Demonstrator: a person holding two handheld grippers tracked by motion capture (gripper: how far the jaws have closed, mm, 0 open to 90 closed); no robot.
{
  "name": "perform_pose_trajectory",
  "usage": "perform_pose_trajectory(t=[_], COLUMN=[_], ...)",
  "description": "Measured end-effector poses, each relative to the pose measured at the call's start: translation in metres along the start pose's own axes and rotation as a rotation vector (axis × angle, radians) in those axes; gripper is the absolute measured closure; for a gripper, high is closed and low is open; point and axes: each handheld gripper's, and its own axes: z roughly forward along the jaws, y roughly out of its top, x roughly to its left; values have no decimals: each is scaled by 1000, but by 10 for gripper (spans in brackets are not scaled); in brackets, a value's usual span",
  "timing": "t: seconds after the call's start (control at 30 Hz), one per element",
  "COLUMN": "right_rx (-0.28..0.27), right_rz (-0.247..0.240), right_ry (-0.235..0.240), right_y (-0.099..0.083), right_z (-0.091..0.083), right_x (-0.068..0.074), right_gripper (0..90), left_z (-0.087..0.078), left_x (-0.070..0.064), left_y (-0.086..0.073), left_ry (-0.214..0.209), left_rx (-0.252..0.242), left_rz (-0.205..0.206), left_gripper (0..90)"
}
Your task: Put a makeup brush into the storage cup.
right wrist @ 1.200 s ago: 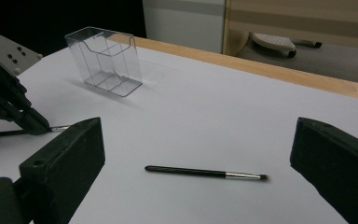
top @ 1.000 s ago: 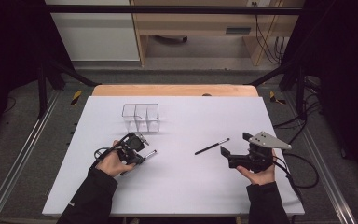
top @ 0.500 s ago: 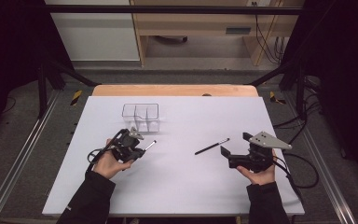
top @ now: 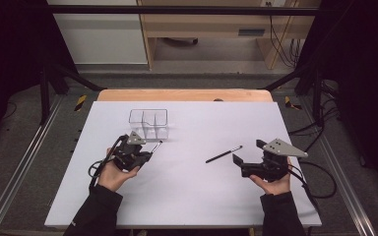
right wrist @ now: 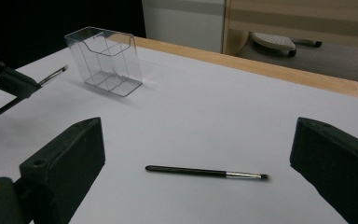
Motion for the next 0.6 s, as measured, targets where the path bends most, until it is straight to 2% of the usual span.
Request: perform_pose_trajectory(t=[0.13, 0.2, 0.23, 0.27, 0.3, 0.33, 0.4, 0.43, 0.6], right_rx=[0, 1, 1, 1, 2, 2, 2, 2, 1], right_rz=[1, 0, 0, 0, 1, 0, 0, 0, 1], right_ry=[1, 0, 0, 0, 0, 1, 1, 1, 1], right_y=[0, 0, 0, 0, 0, 0, 0, 0, 0], right_z=[0, 0, 0, 0, 0, 0, 0, 0, 0], right_x=[0, 0, 0, 0, 0, 0, 0, 0, 0], right_gripper=[37, 36, 36, 36, 36, 36, 36, 36, 35], left_z=[-3, -7, -9, -9, -12, -12, -16, -16, -24], left_x=[0, 1, 1, 1, 0, 0, -1, -1, -2], left_y=[0, 0, 1, 1, 1, 1, 1, 1, 3], left_ry=[10, 17, 28, 28, 31, 31, 41, 41, 62], left_rx=[-29, -56, -87, -87, -114, -114, -155, -155, -228], left_rz=[-17, -31, -48, -48, -62, -62, -68, -68, -85], left_gripper=[832, 832, 832, 832, 832, 832, 832, 832, 832])
